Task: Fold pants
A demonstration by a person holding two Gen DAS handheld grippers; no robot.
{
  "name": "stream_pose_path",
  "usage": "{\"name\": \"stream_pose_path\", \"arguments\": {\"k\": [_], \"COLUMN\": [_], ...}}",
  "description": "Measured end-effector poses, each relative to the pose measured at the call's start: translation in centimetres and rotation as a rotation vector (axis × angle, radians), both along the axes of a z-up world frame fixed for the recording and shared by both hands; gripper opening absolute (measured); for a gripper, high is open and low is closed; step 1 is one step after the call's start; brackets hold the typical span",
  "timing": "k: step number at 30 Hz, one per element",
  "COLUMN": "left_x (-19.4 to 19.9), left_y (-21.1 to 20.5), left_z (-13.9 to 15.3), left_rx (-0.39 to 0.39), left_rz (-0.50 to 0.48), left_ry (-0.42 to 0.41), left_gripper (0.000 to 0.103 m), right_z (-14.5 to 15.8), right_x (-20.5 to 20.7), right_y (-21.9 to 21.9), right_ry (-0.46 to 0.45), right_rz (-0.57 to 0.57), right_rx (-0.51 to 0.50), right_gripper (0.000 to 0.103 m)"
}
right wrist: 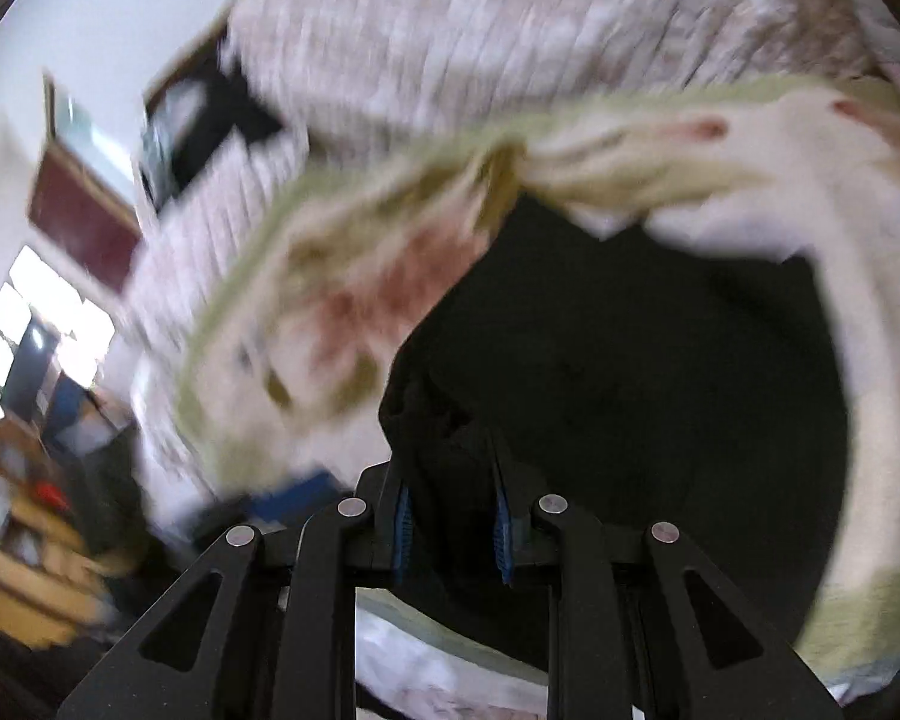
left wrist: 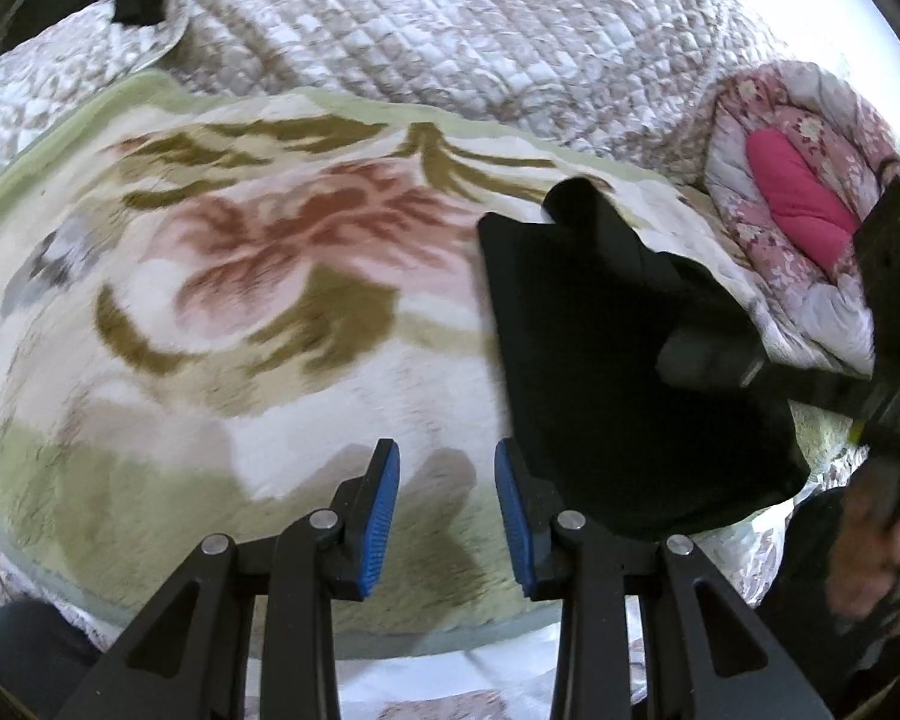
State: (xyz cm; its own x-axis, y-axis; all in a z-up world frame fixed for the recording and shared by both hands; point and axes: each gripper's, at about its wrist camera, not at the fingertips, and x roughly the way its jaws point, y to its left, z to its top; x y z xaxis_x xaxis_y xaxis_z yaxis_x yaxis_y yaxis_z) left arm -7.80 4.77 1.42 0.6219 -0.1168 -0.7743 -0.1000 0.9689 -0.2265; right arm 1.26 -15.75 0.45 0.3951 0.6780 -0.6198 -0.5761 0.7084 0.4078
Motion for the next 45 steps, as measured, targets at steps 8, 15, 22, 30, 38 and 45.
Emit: {"name": "stream_pose_path", "arguments": {"k": [8,15,22,30,38,45], "left_x": [-0.4,-0.8,-0.8,-0.8,0.6,3.6], "left_y": [1.0,1.4,1.6,1.6,-0.2,-3.0], "left_z": [-0.1,0.0,0.0,1.0,2.7,4.0], "left_rx": [-0.014,-0.010,-0.006,0.010,0.015,0.030], "left_rz": [0.025,0.032,0.037,0.039,-0.013,-0.091], "left_ry": [-0.002,-0.005,-0.001,-0.015,-0.048,-0.072], "left_gripper": [0.035,0.035,0.035,0.035,0.035,0.035], "right_z": [1.9,0.0,-1.0,1.4,-1.7,-1.2], "right_x": [-1.5,-2.7,-3.3,-4.9,-3.6,-3.3], "right_y": [0.6,2.3,2.8,0.9,-3.4,-5.0], "right_ry": [-0.102,-0.121,-0.163,-0.175,-0.098,-0.095], "right_rz": [0.011,0.027,0.055,0.096,-0.033,0.010], "right_rx": [-0.040,-0.119,-0.138,-0.008,-0.027,0.055], "right_gripper": [0.022,0.022,0.028,0.047,0.046,0.041]}}
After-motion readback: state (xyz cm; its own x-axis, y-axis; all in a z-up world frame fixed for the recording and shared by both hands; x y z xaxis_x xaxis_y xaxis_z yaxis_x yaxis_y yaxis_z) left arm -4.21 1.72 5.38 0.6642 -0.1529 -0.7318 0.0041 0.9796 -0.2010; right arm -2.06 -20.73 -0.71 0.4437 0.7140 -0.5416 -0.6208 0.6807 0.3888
